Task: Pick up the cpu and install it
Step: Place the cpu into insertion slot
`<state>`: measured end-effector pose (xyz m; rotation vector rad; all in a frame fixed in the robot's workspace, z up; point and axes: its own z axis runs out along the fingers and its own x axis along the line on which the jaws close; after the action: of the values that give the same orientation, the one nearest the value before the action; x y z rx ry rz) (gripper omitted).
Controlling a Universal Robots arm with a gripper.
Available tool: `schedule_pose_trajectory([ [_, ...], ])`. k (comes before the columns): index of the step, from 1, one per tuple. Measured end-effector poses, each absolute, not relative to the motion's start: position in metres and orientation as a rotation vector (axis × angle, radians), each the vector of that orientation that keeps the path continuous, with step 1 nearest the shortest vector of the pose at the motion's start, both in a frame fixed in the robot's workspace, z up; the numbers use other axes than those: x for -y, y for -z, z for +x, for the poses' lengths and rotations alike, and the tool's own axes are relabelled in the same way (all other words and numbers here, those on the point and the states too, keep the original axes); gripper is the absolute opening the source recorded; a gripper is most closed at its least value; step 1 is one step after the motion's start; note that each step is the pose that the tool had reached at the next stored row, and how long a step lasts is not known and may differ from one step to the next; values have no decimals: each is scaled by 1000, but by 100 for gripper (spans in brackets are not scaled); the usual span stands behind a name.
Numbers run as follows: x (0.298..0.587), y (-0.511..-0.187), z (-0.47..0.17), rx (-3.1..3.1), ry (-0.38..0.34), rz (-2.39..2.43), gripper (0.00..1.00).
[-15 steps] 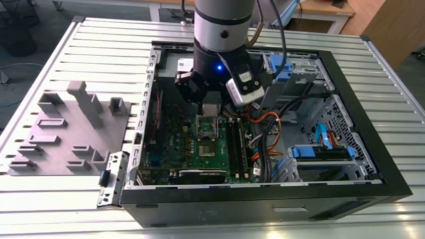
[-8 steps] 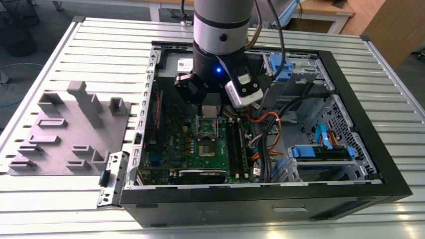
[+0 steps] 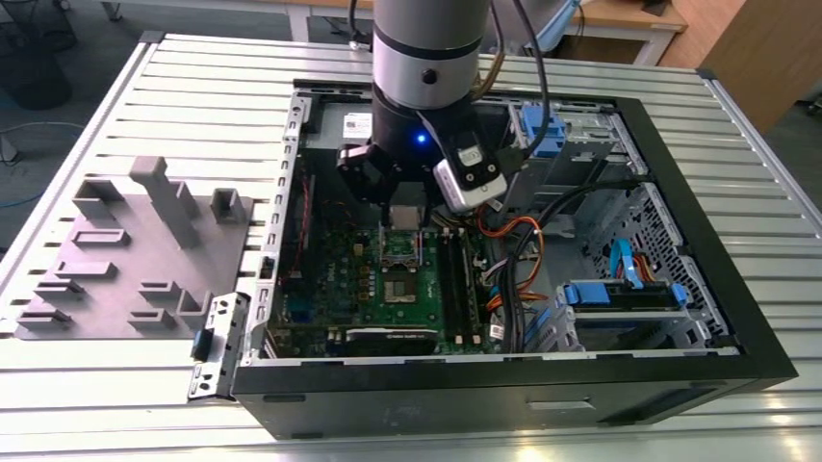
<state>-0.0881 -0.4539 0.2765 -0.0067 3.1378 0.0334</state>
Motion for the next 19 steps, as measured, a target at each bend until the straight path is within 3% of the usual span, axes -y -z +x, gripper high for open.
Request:
schedule_pose_trajectory([
  [19,477,-261,-89,-3138,-33,-17,47],
])
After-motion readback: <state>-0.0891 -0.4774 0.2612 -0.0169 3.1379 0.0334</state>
